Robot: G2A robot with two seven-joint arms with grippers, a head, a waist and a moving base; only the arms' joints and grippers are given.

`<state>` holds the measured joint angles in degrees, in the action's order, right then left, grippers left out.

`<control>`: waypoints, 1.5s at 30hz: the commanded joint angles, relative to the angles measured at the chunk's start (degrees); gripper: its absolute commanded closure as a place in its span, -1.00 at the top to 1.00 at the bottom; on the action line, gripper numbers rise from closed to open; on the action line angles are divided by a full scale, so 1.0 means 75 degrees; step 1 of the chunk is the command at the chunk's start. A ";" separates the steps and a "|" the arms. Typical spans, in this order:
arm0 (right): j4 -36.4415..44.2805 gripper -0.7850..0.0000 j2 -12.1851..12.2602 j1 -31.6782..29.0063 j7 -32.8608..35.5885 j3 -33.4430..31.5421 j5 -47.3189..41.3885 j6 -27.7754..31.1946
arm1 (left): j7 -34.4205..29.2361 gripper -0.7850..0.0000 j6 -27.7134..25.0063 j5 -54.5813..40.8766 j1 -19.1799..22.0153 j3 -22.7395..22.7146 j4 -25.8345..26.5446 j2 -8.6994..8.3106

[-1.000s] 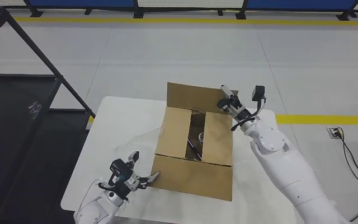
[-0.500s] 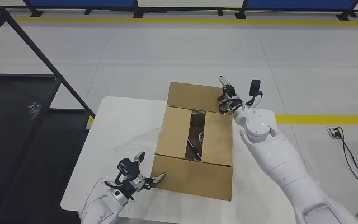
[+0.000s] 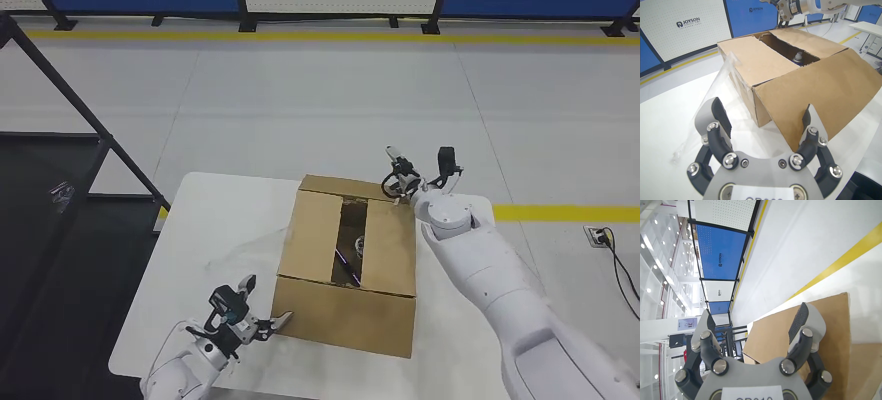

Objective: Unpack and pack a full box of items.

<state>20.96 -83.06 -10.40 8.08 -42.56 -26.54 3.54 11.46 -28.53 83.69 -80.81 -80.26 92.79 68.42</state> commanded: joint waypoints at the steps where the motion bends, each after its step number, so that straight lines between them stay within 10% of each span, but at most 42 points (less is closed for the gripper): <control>1: -0.0144 1.00 -0.0044 0.0039 -0.0061 -0.0060 -0.0042 0.0139 | -0.0011 1.00 0.0008 0.0005 0.0021 0.0019 -0.0020 -0.0003; 6: -0.0264 1.00 -0.0085 0.0018 0.0359 -0.0440 -0.0577 0.1084 | 0.0067 1.00 0.0008 -0.0011 0.0035 0.0022 0.0050 -0.0018; 19: 0.0408 1.00 0.0381 -0.0426 0.5811 -0.0879 -0.0381 0.3142 | 0.0779 1.00 0.0744 -0.0684 -0.0445 -0.0858 0.0732 -0.0083; 30: 0.1686 1.00 0.0478 -0.0826 0.6032 -0.0420 0.1429 0.2538 | 0.0872 1.00 0.1296 -0.1072 -0.0601 -0.0998 0.0836 -0.0055; 45: 0.1556 1.00 0.0242 -0.0835 0.6327 -0.0644 0.0584 0.1562 | 0.1003 1.00 0.1391 -0.1043 -0.0872 -0.1027 0.1002 -0.0054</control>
<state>32.94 -81.21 -16.80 54.92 -47.02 -21.24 15.21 18.95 -18.12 75.80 -87.24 -88.02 100.21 68.00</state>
